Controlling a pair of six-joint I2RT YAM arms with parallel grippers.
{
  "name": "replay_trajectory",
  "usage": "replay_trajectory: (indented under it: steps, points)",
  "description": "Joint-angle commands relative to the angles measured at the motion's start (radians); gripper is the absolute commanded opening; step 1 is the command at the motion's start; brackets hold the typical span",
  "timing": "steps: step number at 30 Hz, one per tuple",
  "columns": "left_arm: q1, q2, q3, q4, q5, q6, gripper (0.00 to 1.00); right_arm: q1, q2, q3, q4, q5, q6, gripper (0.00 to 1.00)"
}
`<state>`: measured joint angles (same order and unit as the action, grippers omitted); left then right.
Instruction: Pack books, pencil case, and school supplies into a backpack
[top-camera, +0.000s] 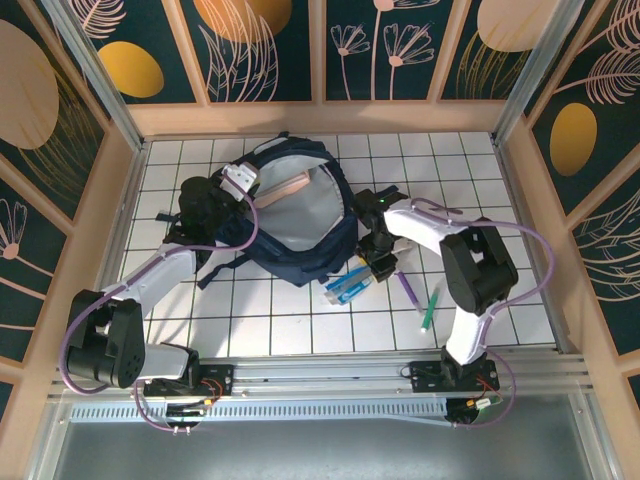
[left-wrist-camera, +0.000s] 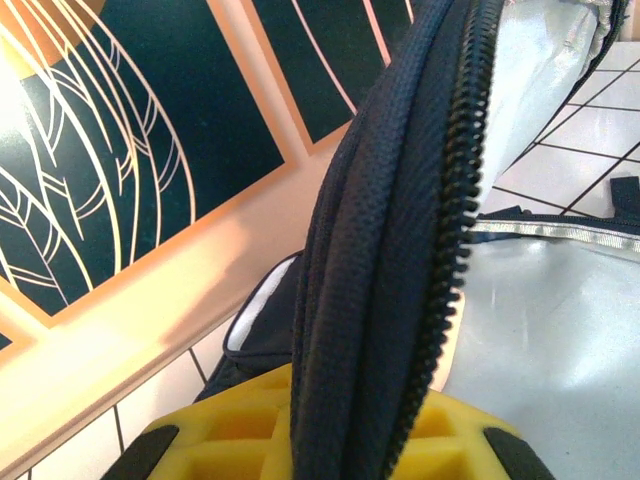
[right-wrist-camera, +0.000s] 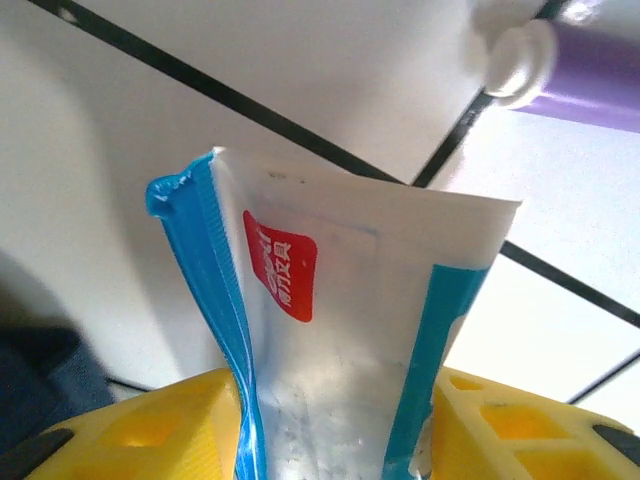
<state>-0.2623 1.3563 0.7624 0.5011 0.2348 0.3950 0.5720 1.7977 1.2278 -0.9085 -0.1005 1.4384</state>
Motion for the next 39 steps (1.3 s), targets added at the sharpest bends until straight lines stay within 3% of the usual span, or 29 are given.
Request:
replay_trajectory:
  steps: [1, 7, 14, 16, 18, 22, 26, 29, 32, 34, 36, 39]
  points:
    - [0.004, -0.045, -0.008, 0.078, 0.018, -0.014, 0.00, 0.025, -0.105, 0.007, -0.066, 0.058, 0.049, 0.46]
    - [0.002, -0.051, -0.045, 0.078, 0.088, -0.038, 0.00, 0.062, -0.203, 0.053, -0.007, 0.054, 0.097, 0.39]
    - [-0.005, -0.053, -0.052, 0.036, 0.140, -0.021, 0.00, 0.102, -0.209, 0.186, -0.012, 0.061, 0.091, 0.38]
    - [-0.006, -0.053, -0.055, 0.032, 0.139, -0.021, 0.00, 0.107, -0.210, 0.198, -0.038, 0.095, 0.080, 0.45]
    - [-0.006, -0.054, -0.061, 0.036, 0.139, -0.030, 0.00, 0.090, -0.218, 0.133, -0.055, 0.112, 0.057, 0.59]
    - [-0.008, -0.056, -0.062, 0.043, 0.141, -0.043, 0.00, 0.040, -0.260, -0.100, 0.093, 0.022, 0.010, 0.61]
    - [-0.009, -0.059, -0.058, 0.026, 0.141, -0.036, 0.00, 0.069, -0.242, -0.203, 0.154, -0.040, 0.039, 0.82]
    - [-0.009, -0.060, -0.061, 0.019, 0.140, -0.025, 0.00, 0.120, -0.200, -0.213, 0.212, -0.116, 0.069, 0.84]
    - [-0.011, -0.066, -0.064, 0.008, 0.134, -0.017, 0.00, 0.180, -0.165, -0.155, 0.204, -0.103, 0.094, 0.79]
    - [-0.010, -0.076, -0.074, 0.007, 0.131, -0.015, 0.00, 0.204, -0.136, -0.103, 0.175, -0.048, 0.037, 0.70]
    - [-0.011, -0.092, -0.085, 0.003, 0.121, -0.007, 0.00, 0.227, -0.085, -0.005, 0.116, 0.068, -0.185, 0.56]
    - [-0.011, -0.111, -0.090, -0.021, 0.102, 0.016, 0.00, 0.347, -0.028, 0.127, -0.012, 0.353, -0.565, 0.63]
